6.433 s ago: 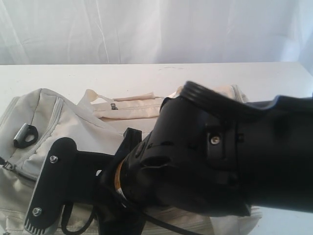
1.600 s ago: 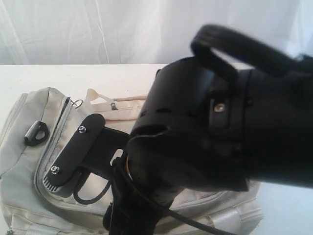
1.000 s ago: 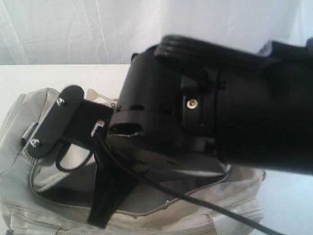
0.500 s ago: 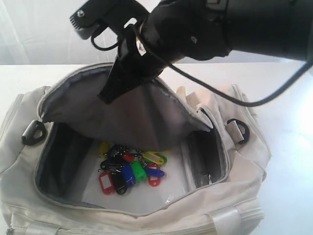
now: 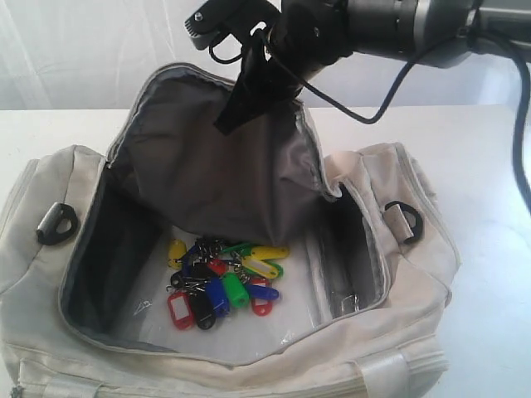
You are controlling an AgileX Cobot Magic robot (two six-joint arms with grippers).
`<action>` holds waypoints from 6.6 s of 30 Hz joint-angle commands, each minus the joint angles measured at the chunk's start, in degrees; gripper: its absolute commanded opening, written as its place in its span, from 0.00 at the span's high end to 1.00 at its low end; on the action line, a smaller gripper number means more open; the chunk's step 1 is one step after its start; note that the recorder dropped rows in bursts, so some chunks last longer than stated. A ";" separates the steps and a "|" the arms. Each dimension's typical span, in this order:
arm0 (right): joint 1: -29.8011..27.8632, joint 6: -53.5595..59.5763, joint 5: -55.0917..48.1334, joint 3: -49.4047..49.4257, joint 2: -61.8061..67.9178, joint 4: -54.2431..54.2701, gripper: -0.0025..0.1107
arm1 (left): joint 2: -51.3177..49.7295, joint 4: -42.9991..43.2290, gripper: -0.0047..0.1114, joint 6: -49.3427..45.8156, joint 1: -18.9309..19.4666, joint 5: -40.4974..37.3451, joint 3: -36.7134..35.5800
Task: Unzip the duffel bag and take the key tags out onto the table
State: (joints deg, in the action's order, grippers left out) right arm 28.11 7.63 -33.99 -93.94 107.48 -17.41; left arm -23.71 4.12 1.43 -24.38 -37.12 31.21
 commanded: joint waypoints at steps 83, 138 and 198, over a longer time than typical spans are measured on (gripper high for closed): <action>-4.72 -25.30 0.42 19.88 -4.52 0.16 0.98 | 9.74 4.04 0.96 5.21 -0.34 5.93 -5.36; 15.20 -2.50 -7.69 19.15 4.08 -1.52 0.46 | 9.74 4.21 0.96 5.22 -0.34 5.82 -5.36; 15.20 14.44 -5.90 13.20 -2.64 20.59 0.98 | 9.74 4.21 0.96 5.22 -0.34 5.82 -5.36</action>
State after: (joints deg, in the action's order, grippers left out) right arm 43.43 22.91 -42.98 -80.41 103.45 3.10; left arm -14.34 8.33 6.09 -24.38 -31.29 26.25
